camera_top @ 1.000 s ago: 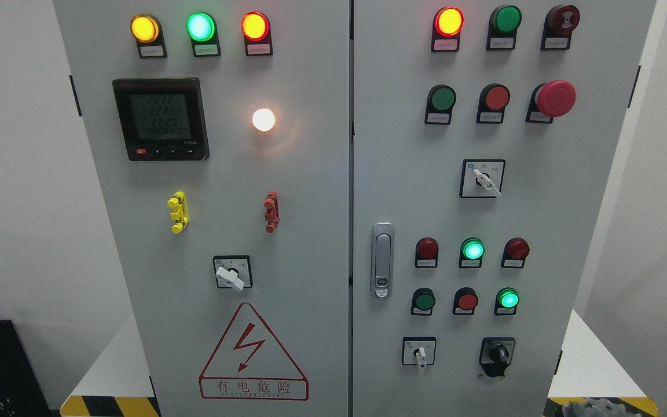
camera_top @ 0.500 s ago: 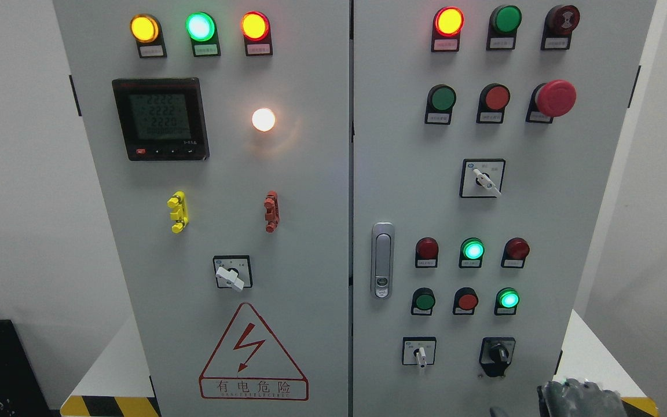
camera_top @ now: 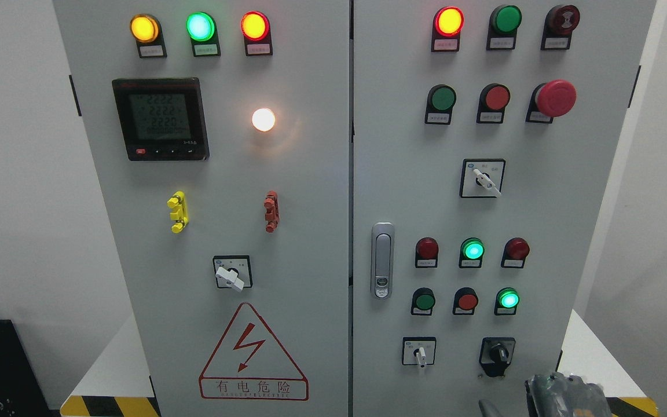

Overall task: Flip black knob to close circuit
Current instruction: 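Raise the right hand up toward the black rotary knob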

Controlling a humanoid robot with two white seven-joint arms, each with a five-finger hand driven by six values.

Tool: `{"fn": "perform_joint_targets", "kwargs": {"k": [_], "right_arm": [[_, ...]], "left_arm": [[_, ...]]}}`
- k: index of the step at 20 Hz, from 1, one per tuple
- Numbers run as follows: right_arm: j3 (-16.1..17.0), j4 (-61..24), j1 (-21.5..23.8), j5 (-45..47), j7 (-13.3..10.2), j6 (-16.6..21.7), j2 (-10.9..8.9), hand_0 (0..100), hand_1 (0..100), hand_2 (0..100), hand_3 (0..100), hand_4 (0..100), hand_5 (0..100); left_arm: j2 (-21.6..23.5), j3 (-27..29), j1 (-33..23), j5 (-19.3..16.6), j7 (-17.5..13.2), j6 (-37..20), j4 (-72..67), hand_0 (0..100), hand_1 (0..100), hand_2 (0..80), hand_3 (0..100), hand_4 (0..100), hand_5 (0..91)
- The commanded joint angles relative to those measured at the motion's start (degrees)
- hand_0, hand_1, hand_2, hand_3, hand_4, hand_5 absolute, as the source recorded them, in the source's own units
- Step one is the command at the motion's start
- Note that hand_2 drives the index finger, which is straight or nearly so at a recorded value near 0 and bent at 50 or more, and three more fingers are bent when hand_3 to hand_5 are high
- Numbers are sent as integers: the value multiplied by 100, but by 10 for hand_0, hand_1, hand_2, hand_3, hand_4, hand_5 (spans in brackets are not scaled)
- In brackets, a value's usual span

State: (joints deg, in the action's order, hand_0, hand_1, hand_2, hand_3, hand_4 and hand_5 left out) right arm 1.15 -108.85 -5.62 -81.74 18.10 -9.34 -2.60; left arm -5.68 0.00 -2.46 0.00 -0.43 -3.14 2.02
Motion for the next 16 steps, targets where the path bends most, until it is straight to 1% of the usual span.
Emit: {"fn": "perform_joint_targets", "kwargs": {"k": [1, 4, 9, 12, 14, 16], "right_arm": [[-124, 356, -167, 9, -8, -16, 14, 0, 0, 878, 1000, 791, 835], [-124, 417, -246, 9, 1, -16, 66, 0, 0, 878, 1000, 791, 841], [-89, 496, -316, 26, 18, -16, 67, 0, 0, 878, 1000, 792, 844], [-1, 575, -387, 62, 19, -16, 58, 0, 0, 878, 1000, 792, 845], [78, 602, -404, 70, 27, -16, -12, 0, 0, 878, 1000, 792, 847], [148, 611, -413, 79, 27, -7, -12, 0, 0, 878, 1000, 793, 847]], "left_arm": [[-3, 62, 0, 44, -1, -3, 0, 0, 0, 0, 48, 24, 0], [-3, 62, 0, 44, -1, -3, 0, 0, 0, 0, 48, 25, 0], [-3, 62, 0, 44, -1, -3, 0, 0, 0, 0, 48, 25, 0], [6, 62, 0, 44, -1, -3, 0, 0, 0, 0, 48, 25, 0], [6, 62, 0, 44, -1, -3, 0, 0, 0, 0, 49, 25, 0], [-3, 62, 0, 44, -1, -3, 0, 0, 0, 0, 49, 25, 0]]}}
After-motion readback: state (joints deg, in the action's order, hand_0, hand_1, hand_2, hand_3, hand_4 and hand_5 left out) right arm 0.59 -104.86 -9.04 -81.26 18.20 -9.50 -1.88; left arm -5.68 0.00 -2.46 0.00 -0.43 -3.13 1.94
